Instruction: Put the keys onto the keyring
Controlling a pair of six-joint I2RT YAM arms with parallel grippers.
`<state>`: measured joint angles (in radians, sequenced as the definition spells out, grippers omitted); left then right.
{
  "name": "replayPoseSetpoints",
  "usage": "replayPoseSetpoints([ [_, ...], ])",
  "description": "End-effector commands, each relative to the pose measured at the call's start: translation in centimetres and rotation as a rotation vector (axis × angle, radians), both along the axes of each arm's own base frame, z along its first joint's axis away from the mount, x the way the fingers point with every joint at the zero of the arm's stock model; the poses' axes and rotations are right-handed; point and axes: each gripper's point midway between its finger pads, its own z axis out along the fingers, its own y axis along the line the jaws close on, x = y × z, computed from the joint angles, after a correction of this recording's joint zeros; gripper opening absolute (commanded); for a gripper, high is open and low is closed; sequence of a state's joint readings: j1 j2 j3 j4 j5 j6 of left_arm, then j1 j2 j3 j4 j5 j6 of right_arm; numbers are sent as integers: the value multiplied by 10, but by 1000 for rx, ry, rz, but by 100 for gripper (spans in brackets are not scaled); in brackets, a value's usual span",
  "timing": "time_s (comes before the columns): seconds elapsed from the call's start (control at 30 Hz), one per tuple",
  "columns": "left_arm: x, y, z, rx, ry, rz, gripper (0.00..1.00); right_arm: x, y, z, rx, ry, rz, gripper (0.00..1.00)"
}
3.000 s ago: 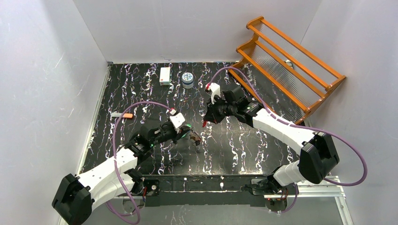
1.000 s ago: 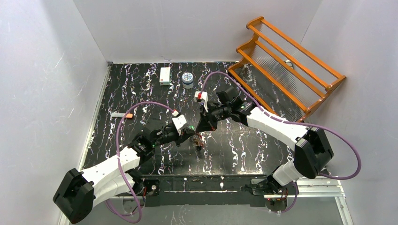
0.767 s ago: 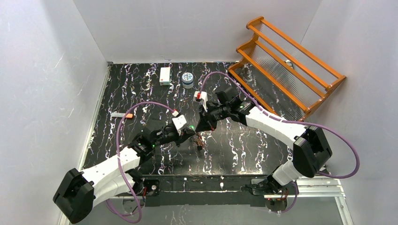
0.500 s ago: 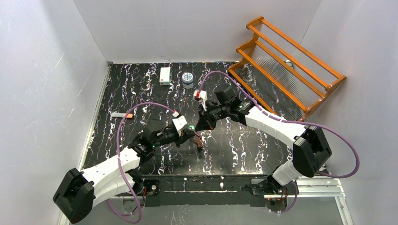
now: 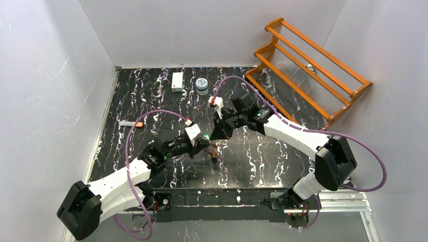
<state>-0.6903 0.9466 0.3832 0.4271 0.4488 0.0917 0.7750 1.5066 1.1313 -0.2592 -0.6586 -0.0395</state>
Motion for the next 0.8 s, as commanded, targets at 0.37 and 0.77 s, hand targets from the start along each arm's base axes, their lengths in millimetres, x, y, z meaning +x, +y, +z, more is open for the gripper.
replayPoseSetpoints([
  [0.37, 5, -5, 21, -91, -1, 38, 0, -6, 1, 23, 60, -112, 38, 1],
  [0.77, 3, -3, 21, -111, 24, 53, 0, 2, -4, 15, -5, -162, -39, 1],
])
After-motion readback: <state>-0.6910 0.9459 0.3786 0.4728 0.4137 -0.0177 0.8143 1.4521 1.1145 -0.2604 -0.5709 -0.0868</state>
